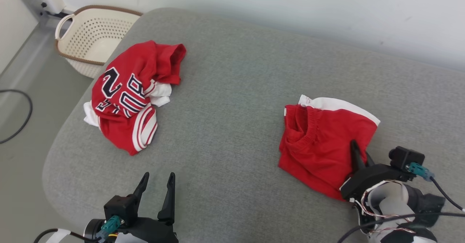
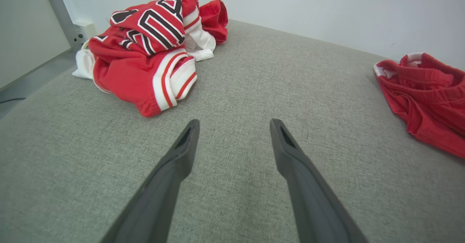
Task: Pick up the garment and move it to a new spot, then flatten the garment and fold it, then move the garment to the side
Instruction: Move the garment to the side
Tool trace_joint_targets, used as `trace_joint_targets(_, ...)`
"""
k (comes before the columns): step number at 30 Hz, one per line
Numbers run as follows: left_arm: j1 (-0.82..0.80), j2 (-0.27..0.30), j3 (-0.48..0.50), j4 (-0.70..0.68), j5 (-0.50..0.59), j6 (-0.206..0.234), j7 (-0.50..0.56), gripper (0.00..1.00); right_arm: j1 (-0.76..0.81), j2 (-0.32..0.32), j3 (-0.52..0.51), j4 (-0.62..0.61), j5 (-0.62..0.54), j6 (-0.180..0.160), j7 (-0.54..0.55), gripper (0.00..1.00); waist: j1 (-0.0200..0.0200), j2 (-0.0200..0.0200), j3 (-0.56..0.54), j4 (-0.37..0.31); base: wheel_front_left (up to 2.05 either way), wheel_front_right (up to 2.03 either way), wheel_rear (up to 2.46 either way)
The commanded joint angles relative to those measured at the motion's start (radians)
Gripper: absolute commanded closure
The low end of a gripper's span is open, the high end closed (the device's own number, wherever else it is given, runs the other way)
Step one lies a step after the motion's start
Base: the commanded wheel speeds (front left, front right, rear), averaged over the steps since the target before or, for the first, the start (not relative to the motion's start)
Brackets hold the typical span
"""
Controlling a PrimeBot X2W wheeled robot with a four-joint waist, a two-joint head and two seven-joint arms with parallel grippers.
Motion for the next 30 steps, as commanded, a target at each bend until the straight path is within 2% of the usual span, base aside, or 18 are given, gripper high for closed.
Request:
trace_joint_targets(1, 0.012, 0.000, 0.003, -0.005, 0.010, -0.001, -0.001, 0.00, 0.026, -0.015, -0.014, -0.025, -0.012, 0.001, 0.000, 1.00, 0.0000, 0.0000, -0.019, -0.025, 0.00, 0.00, 0.00)
trace_joint_targets(6, 0.027, 0.001, 0.010, -0.006, 0.019, -0.008, -0.001, 0.00, 0.048, -0.012, -0.020, -0.053, -0.040, 0.001, 0.000, 1.00, 0.0000, 0.0000, -0.048, -0.073, 0.00, 0.00, 0.00)
trace_joint_targets(14, 0.024, 0.001, -0.006, -0.019, 0.035, -0.013, -0.001, 0.00, 0.077, -0.001, -0.044, -0.073, -0.059, 0.001, 0.000, 1.00, 0.0000, 0.0000, -0.071, -0.208, 0.00, 0.00, 0.00)
trace_joint_targets(30, 0.038, 0.001, 0.012, -0.028, 0.077, -0.035, -0.001, 0.00, 0.117, 0.017, -0.023, -0.073, -0.050, 0.001, 0.000, 1.00, 0.0000, 0.0000, -0.088, -0.570, 0.00, 0.00, 0.00)
